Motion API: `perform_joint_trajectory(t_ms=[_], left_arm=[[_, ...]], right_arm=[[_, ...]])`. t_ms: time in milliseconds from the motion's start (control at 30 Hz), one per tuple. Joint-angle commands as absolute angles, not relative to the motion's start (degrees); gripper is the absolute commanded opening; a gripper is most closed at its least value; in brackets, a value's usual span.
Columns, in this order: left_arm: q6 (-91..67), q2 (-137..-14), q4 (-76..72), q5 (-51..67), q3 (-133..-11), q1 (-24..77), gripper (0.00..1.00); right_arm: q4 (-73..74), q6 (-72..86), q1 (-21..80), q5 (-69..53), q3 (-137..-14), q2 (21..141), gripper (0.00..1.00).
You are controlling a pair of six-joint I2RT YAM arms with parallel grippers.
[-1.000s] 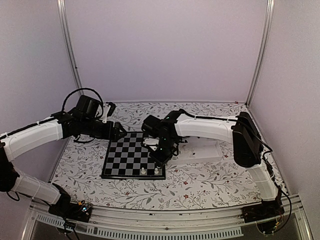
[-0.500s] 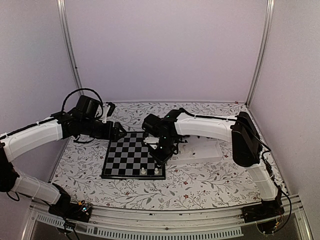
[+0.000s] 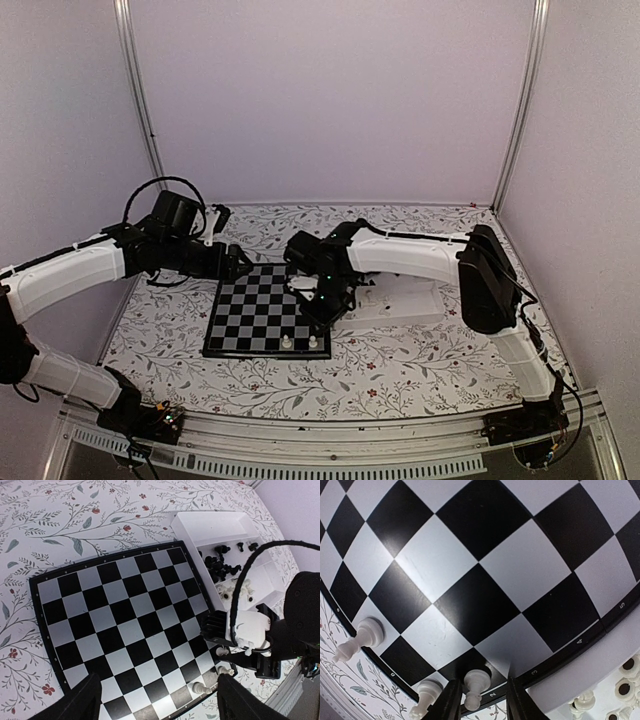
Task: Set up the chess pieces on the board
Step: Place the chess piece on the chessboard, then pick up the chess piece from the storage box.
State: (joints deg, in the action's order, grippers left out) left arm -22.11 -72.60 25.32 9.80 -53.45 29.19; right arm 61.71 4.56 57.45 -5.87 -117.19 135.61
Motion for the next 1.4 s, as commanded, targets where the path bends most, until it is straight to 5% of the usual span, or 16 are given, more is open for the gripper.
perform_joint_trajectory(t_ms=[0,267,667,967,1367], left_arm=[[-22.65,-72.14,25.52,9.67,-53.94,28.43,0.81],[-23.97,-74.6,25.04,11.02,-55.68,28.42,0.81],[-24.71,-82.99,24.12,13.79,-63.17,29.44,0.8],[-22.91,-87.55,23.05,16.08,-66.81,32.58,0.78],[-21.09,-89.45,22.67,18.05,-68.05,33.4,0.78]], right_arm=[[62.27,6.57,55.76,-3.58,-118.56,132.16,0.34],[60.17,4.91,52.66,-7.4,-115.5,125.65,0.36],[50.89,6.16,41.82,-5.82,-94.11,114.71,0.29],[46.75,6.01,36.54,-6.14,-88.0,115.19,0.2],[47.41,4.66,35.95,-7.99,-87.8,118.23,0.2]])
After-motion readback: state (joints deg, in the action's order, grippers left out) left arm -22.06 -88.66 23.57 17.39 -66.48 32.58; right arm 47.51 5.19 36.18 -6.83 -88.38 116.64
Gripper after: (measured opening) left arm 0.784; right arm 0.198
